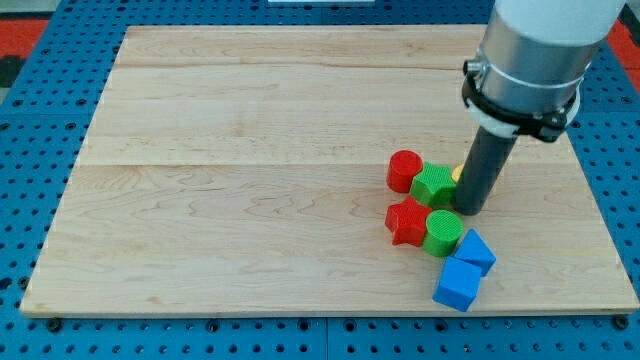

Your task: Push the green star along with red circle towards the center

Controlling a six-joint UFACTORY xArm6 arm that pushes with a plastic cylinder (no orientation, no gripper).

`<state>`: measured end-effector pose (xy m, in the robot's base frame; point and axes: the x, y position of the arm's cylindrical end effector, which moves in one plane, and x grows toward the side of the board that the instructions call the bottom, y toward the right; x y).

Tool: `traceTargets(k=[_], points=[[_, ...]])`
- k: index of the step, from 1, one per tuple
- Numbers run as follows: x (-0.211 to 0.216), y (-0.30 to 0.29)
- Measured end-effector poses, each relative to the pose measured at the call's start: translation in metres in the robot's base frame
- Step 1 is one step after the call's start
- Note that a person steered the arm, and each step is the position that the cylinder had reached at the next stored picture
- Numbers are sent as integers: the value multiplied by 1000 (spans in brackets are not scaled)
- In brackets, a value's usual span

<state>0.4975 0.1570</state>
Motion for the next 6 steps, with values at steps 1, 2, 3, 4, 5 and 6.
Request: traceTargets(k=[1,2,3,4,5,6], points=[[-24,16],[-51,23],[-42,15],[-22,11],[-10,-13],[-15,-83]])
